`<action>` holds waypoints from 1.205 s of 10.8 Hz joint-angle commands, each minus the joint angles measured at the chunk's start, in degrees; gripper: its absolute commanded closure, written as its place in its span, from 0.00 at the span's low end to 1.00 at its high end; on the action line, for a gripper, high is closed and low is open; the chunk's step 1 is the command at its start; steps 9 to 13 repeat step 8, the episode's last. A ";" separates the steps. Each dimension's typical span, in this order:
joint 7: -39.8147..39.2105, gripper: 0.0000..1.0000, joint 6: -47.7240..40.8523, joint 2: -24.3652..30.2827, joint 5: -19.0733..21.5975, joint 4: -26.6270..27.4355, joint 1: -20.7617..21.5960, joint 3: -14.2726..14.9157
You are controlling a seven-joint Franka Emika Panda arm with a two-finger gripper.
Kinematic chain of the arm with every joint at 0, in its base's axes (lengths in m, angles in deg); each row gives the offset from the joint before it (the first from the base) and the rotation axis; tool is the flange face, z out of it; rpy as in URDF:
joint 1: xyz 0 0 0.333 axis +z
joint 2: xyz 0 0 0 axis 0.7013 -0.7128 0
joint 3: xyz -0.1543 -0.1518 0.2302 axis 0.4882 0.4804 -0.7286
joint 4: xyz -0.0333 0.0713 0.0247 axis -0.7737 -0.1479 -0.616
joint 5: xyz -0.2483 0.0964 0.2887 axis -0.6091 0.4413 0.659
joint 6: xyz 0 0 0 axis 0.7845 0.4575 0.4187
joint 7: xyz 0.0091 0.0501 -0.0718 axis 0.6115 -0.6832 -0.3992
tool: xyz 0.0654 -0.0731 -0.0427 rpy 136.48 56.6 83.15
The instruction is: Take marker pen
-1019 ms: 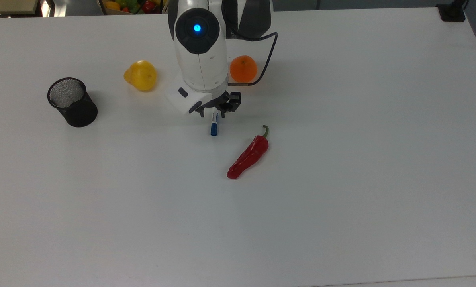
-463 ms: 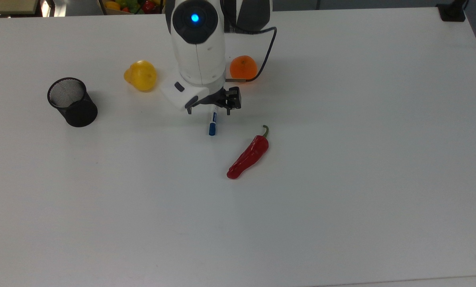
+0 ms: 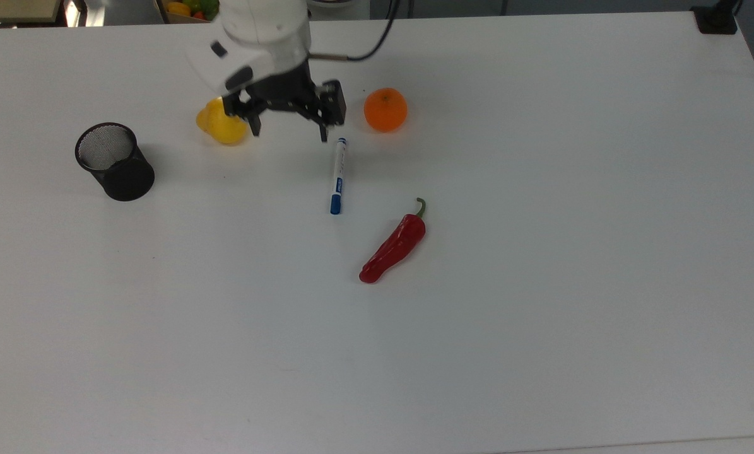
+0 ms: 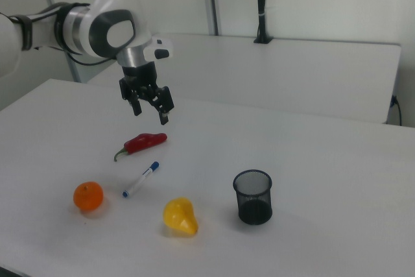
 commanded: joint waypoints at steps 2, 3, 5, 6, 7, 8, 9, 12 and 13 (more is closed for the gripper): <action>0.88 0.00 -6.60 8.91 -1.01 4.08 -2.53 -0.32; 0.88 0.00 -7.57 9.44 -1.01 4.00 -3.05 -0.32; 0.97 0.00 -8.63 10.93 -1.01 4.00 -4.11 -0.41; 0.97 0.00 -8.72 11.55 -1.01 4.00 -4.29 -0.32; 0.97 0.00 -8.72 11.64 -1.01 4.00 -4.64 -0.32; 0.97 0.00 -8.72 11.64 -1.01 4.00 -4.81 -0.32; 0.97 0.00 -8.72 11.64 -1.01 4.00 -4.81 -0.32; 0.97 0.00 -8.72 11.64 -1.01 4.00 -4.81 -0.32; 0.97 0.00 -8.72 11.64 -1.01 4.00 -4.81 -0.32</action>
